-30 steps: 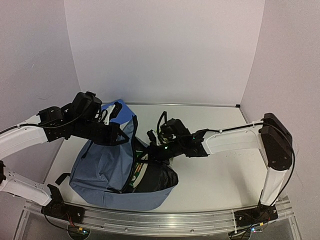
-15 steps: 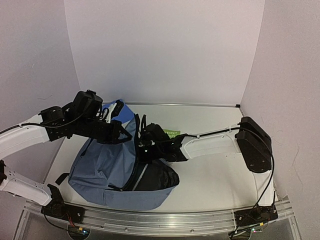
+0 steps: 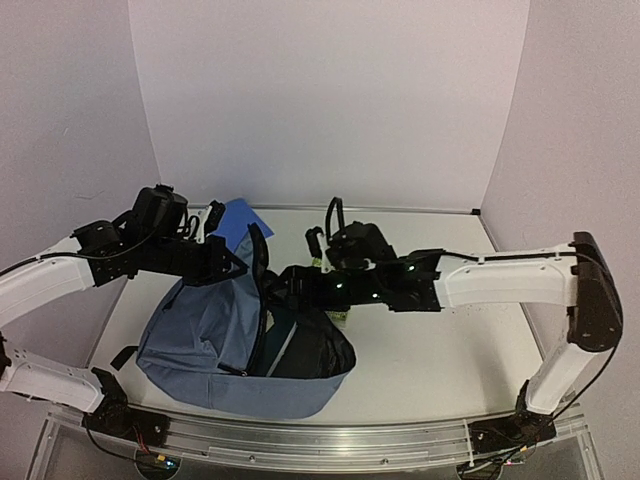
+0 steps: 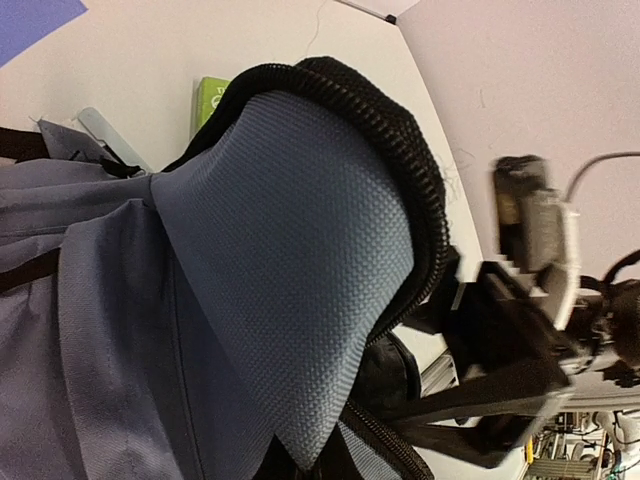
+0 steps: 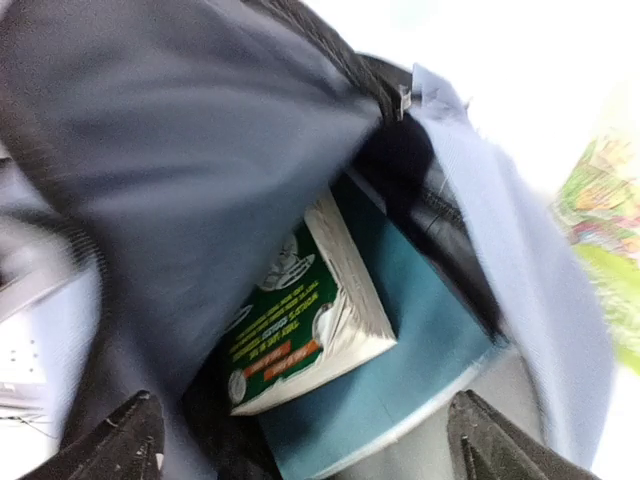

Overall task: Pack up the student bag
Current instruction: Place the book in the student bag, then pick up the book from the center of the board.

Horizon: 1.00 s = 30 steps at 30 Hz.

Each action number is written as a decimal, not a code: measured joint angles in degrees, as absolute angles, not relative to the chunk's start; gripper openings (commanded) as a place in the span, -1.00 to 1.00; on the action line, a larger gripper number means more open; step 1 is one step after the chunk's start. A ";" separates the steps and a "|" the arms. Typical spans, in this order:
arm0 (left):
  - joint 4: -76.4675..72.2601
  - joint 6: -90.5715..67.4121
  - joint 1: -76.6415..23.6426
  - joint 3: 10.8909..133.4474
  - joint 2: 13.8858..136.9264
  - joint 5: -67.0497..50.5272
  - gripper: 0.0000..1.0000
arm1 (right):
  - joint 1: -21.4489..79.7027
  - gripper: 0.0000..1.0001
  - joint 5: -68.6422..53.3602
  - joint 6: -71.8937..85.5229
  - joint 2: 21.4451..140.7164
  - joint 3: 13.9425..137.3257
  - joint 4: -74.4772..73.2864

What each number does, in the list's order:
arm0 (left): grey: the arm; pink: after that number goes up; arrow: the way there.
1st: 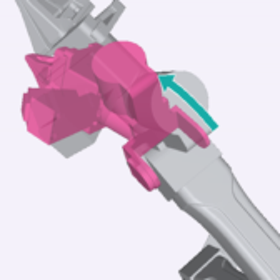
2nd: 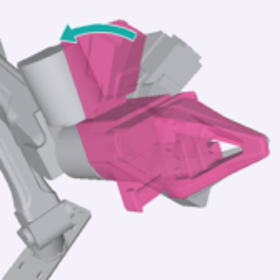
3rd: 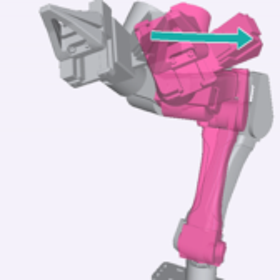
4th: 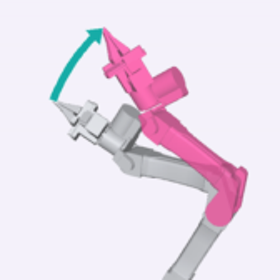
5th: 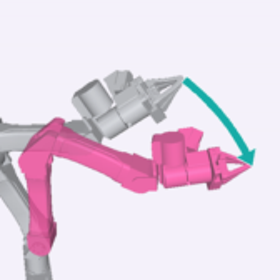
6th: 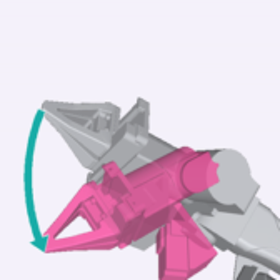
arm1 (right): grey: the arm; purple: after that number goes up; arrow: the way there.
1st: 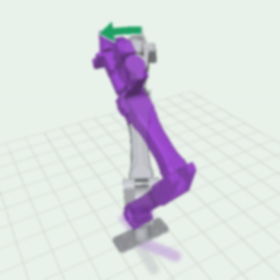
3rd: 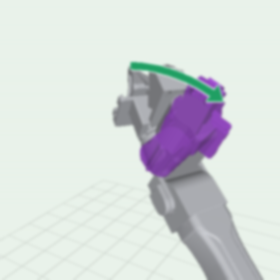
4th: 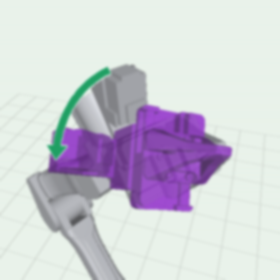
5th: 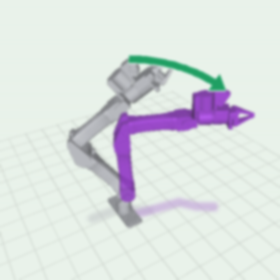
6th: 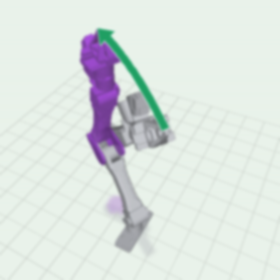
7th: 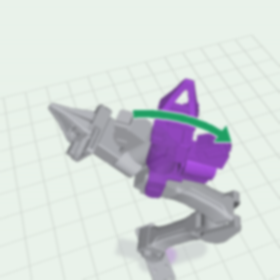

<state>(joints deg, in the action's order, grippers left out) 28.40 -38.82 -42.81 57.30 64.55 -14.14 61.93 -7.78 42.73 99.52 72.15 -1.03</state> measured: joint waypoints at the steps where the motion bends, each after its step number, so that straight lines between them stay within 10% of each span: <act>1: 28.16 -39.01 -42.11 56.89 64.46 -14.46 -1.00 | 61.81 0.97 -6.79 42.05 97.26 71.66 -2.33; 10: 25.46 -39.51 -37.57 53.89 64.72 -16.66 -1.00 | 48.76 0.96 -3.31 33.92 90.11 68.25 -8.42; 30: 26.79 -39.96 -35.11 53.58 65.43 -17.02 -1.00 | 27.94 0.58 -20.04 18.11 121.96 83.65 -4.48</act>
<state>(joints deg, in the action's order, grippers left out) 26.79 -39.96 -35.11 53.58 65.43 -17.02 27.94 -20.04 18.11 121.96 83.65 -4.48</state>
